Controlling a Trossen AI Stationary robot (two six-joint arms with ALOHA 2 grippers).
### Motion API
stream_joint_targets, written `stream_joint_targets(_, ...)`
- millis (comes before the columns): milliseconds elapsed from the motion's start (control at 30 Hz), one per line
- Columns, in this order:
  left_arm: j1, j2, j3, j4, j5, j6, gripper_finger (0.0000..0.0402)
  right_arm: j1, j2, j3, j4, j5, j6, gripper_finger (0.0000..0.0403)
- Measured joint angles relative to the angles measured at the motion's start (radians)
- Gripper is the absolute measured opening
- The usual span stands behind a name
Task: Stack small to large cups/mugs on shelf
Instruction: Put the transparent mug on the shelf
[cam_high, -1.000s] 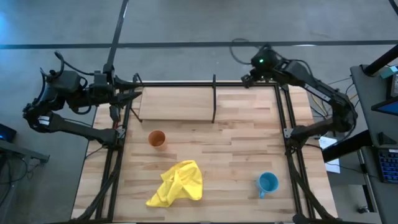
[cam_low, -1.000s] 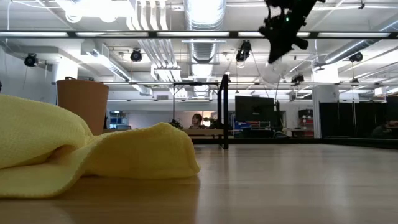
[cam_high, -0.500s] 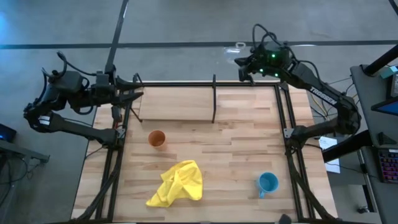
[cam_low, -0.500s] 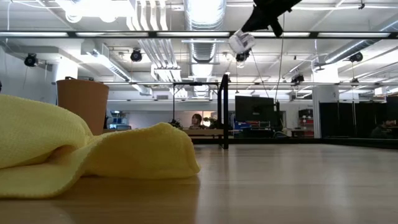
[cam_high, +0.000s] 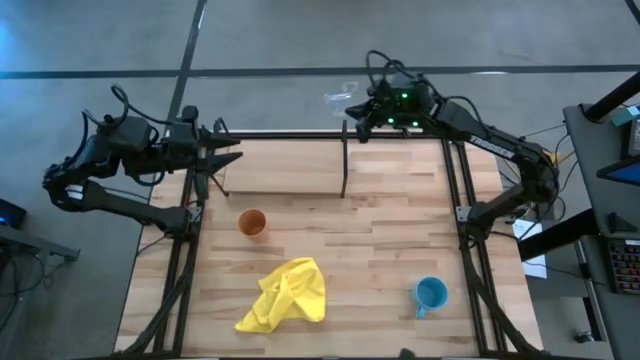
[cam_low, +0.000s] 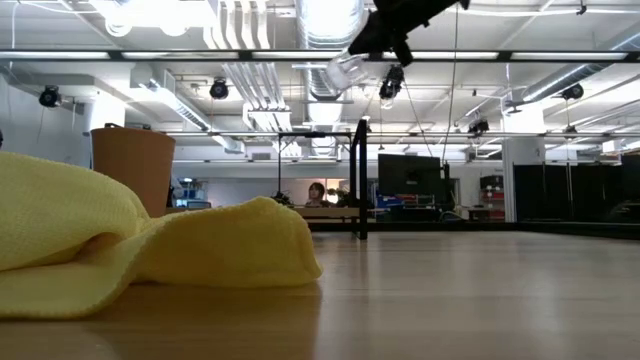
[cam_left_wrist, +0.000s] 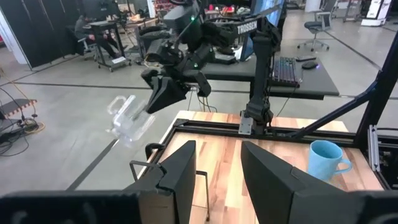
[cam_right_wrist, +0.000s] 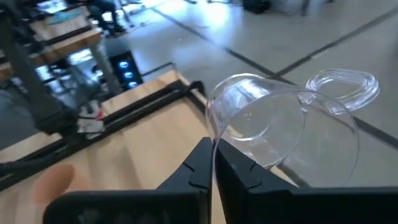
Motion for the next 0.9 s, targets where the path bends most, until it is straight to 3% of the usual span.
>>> stream_joint_targets(300, 0.000, -0.002, 0.000, 0.000, 0.000, 0.000, 0.0116, 0.037, 0.125, 0.132, -0.047, -0.104, -0.063, 0.0008)
stream_joint_targets(567, 0.000, -0.003, 0.000, -0.001, 0.000, 0.000, 0.0116, 0.051, 0.239, 0.295, -0.349, -0.113, -0.259, 0.0008)
stream_joint_targets(900, 0.000, -0.003, 0.000, -0.003, 0.000, 0.000, 0.0116, 0.060, 0.391, 0.505, -0.526, -0.113, -0.379, 0.0008)
